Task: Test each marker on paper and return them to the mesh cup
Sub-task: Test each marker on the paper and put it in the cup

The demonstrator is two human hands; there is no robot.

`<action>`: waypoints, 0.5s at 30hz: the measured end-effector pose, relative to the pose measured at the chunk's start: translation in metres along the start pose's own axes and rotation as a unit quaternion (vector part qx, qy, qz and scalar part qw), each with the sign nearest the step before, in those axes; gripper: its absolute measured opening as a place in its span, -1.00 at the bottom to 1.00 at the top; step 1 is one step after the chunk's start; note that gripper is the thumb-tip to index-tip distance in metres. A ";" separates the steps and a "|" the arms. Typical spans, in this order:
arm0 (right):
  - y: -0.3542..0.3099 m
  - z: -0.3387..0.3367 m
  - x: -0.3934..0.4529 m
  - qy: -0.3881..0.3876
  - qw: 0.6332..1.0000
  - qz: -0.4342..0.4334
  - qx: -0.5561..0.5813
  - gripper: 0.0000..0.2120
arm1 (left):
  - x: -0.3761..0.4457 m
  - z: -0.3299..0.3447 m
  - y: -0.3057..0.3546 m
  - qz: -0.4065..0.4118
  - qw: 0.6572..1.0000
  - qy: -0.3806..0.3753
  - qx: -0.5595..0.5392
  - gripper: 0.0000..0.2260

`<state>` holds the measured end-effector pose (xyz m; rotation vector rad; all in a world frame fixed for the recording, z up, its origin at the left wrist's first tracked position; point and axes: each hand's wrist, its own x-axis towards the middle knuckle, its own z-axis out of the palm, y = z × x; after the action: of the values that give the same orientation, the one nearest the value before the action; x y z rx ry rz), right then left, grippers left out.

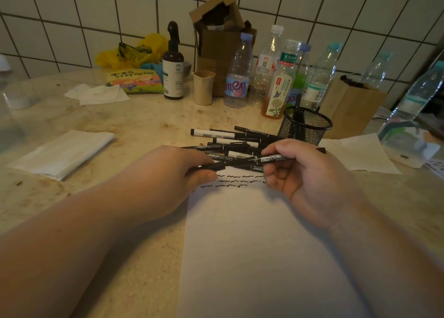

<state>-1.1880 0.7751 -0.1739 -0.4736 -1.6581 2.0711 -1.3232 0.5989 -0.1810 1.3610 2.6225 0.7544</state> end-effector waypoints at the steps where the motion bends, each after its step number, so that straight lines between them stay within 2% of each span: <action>1: 0.000 0.000 -0.001 -0.009 1.000 -0.002 -0.020 -0.77 | 0.000 0.000 0.000 0.002 1.000 0.000 -0.006 -0.80; 3: 0.000 0.001 -0.002 -0.026 0.998 -0.001 -0.050 -0.87 | 0.000 0.000 0.001 0.006 1.000 0.004 -0.018 -0.79; 5: 0.001 0.001 -0.003 -0.039 0.998 0.001 -0.056 -0.79 | 0.001 -0.001 0.002 0.009 0.999 0.008 -0.031 -0.77; 10: -0.001 0.003 -0.006 -0.040 0.997 -0.018 -0.067 -0.80 | -0.003 -0.003 0.007 0.015 0.998 0.014 -0.059 -0.90; 15: -0.002 0.004 -0.009 -0.040 0.995 -0.037 -0.085 -0.77 | -0.004 -0.002 0.010 0.009 0.998 0.014 -0.056 -0.81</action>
<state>-1.1823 0.7675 -0.1707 -0.3818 -1.8792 1.9277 -1.3137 0.6000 -0.1750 1.3541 2.5493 0.9139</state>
